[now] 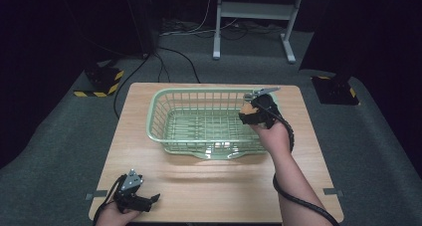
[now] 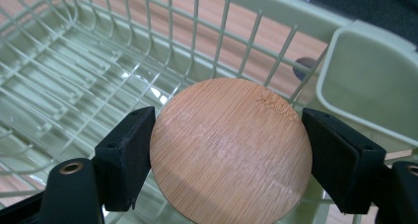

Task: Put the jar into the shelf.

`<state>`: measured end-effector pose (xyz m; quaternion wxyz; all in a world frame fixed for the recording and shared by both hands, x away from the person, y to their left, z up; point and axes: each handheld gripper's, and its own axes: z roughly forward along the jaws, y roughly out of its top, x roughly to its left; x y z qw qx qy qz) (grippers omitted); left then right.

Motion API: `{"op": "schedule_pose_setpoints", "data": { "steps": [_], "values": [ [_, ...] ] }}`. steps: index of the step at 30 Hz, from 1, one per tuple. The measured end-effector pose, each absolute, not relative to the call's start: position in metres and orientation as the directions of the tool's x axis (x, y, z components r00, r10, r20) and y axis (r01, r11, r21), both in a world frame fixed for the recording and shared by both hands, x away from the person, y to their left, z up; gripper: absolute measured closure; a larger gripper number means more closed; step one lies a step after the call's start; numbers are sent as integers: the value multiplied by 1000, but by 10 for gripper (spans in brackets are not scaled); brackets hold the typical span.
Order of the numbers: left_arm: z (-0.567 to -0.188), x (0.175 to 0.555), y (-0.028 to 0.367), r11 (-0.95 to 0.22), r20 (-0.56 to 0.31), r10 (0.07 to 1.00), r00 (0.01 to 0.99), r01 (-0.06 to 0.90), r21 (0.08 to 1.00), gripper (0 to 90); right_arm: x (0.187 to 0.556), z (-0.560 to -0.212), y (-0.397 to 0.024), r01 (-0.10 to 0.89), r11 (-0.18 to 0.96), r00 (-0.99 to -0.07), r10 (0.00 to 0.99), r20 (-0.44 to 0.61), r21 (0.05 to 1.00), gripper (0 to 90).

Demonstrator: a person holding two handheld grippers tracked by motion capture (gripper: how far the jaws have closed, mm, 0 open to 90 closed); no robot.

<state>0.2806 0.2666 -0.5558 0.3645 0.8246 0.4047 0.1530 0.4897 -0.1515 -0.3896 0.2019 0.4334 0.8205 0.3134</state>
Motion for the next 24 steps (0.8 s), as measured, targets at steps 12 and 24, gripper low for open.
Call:
{"op": "schedule_pose_setpoints", "data": {
  "steps": [12, 24],
  "values": [
    [-556, 281, 267, -400, -50, 780, 623, 558, 727, 6, 500, -396, -143, 623, 472, -561, 825, -65, 624, 236],
    [-556, 281, 267, -399, -53, 779, 625, 559, 727, 7, 510, -403, -136, 657, 502, -575, 816, -57, 563, 236]
  ]
}}
